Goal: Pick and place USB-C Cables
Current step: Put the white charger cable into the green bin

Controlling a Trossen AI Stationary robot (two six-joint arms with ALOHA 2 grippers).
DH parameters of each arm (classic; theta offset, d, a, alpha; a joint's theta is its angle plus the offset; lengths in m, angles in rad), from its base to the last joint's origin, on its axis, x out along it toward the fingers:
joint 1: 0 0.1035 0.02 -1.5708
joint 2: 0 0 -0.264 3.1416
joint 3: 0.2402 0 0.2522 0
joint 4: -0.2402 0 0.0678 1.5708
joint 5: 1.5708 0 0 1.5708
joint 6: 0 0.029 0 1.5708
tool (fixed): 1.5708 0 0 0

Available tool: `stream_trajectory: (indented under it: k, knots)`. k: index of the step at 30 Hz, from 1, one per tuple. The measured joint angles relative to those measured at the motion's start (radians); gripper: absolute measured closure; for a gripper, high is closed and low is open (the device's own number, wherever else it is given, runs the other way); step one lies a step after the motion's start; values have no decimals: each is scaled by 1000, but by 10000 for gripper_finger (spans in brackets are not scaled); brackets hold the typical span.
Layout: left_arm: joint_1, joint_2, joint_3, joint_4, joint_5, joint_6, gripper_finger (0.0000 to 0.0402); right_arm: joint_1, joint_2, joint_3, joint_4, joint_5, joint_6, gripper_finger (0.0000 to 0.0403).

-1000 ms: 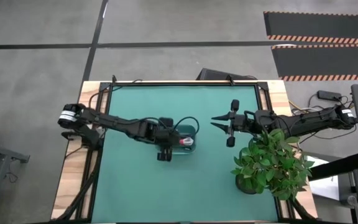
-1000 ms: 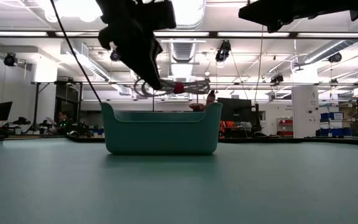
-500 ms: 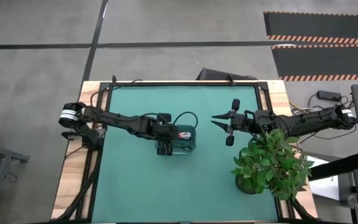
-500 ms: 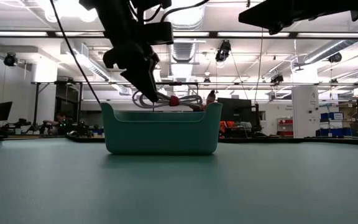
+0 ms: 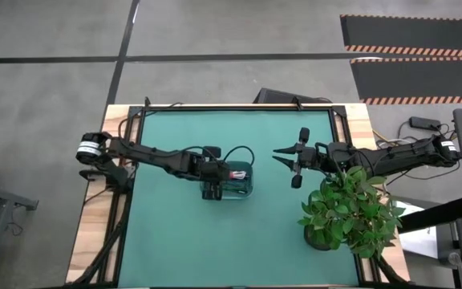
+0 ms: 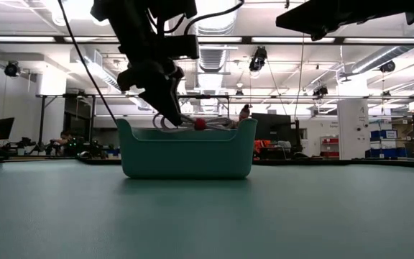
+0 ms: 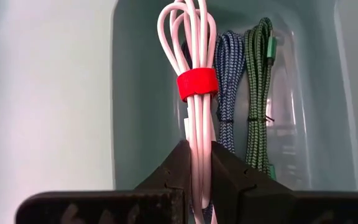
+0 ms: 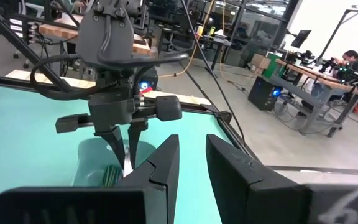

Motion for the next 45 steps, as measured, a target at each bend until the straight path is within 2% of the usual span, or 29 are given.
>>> stream_trajectory:
  k: [45]
  knots:
    - [44, 101, 0, 53, 0, 63, 381, 0, 0, 0, -24, 0, 19, 330]
